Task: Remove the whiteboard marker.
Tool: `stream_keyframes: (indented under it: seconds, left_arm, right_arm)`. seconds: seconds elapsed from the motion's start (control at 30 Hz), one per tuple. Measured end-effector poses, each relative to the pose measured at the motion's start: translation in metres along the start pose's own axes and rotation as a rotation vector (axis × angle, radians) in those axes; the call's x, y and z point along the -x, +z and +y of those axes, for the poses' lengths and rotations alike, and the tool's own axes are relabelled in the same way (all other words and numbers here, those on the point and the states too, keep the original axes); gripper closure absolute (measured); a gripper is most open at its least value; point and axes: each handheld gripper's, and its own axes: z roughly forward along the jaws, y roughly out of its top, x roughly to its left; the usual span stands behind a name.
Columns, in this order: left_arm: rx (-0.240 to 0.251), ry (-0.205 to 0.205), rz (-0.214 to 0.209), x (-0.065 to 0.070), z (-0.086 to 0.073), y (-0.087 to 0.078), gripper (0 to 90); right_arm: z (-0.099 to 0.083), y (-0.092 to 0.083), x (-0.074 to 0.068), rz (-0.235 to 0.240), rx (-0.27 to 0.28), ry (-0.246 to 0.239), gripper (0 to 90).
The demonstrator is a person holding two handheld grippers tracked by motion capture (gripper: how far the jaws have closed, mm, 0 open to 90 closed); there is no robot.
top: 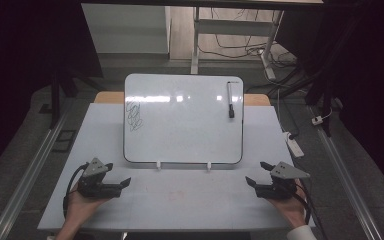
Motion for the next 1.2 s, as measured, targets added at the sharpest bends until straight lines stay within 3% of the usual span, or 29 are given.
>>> stream_keyframes:
  seconds: [0.43, 0.77, 1.07, 1.2]
  left_arm:
    - [-0.014, 0.009, 0.000, 0.001, 0.001, 0.005, 14.4]
    - [-0.029, 0.027, 0.006, 0.001, 0.003, 0.010, 14.9]
    - [-0.019, 0.033, -0.002, -0.001, 0.004, 0.009, 15.5]
    - [-0.017, 0.036, -0.004, 0.000, 0.004, 0.009, 15.8]
  right_arm:
    - [-0.003, 0.001, 0.002, -0.011, -0.023, 0.017, 24.3]
    - [0.005, 0.000, 0.000, -0.008, -0.020, 0.023, 27.0]
    - [0.028, 0.001, 0.001, -0.026, 0.001, 0.031, 30.3]
    - [0.058, 0.008, 0.004, -0.076, 0.008, 0.039, 32.4]
